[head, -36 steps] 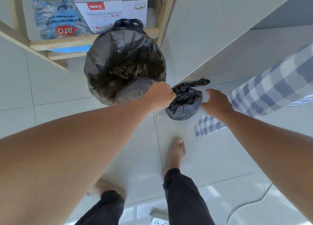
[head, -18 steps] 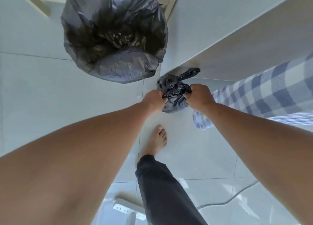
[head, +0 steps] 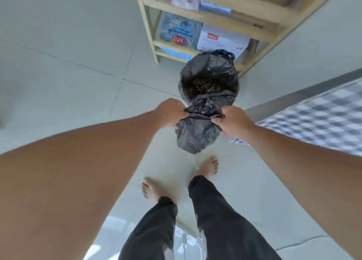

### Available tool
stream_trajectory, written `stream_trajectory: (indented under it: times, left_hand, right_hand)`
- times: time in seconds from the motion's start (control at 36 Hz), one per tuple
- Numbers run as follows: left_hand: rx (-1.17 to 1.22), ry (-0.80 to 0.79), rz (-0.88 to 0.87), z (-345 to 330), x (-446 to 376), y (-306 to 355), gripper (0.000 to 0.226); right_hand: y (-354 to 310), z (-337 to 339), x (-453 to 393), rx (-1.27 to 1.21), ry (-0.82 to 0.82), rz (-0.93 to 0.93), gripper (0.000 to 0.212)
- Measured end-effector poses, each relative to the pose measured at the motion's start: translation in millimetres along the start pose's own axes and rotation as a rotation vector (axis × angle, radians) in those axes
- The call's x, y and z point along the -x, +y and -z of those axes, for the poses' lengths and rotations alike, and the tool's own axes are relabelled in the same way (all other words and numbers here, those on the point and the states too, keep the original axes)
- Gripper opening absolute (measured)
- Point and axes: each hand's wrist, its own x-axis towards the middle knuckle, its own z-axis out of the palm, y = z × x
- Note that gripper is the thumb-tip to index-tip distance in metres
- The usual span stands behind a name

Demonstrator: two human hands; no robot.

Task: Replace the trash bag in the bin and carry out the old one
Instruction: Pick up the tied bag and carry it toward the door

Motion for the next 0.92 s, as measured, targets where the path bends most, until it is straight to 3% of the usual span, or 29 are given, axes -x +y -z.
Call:
stream_trajectory:
  times: [0.08,0.17,0.31,0.47,0.72,0.92]
  left_hand:
    - [0.022,0.098,-0.022,45,55,6,0.007]
    - [0.049,0.154,-0.006,84,108,7,0.018]
    - [0.130,0.345,0.017,156,217,-5,0.007]
    - [0.268,0.567,0.112,215,343,-38,0.014]
    - [0.361,0.948,0.275,230,524,-99,0.019]
    - [0.474,1.212,0.441,176,668,-174,0.022]
  right_hand:
    - [-58,17,34,-0.070,0.006,0.035,0.024]
    - [-110,29,67,-0.094,-0.014,0.070,0.028]
    - [-216,40,126,0.021,-0.040,0.269,0.024]
    - [-329,44,193,0.147,-0.126,0.520,0.027]
    - [-461,2,317,0.306,-0.270,0.912,0.028]
    - [-524,-80,444,0.436,-0.449,1.181,0.023]
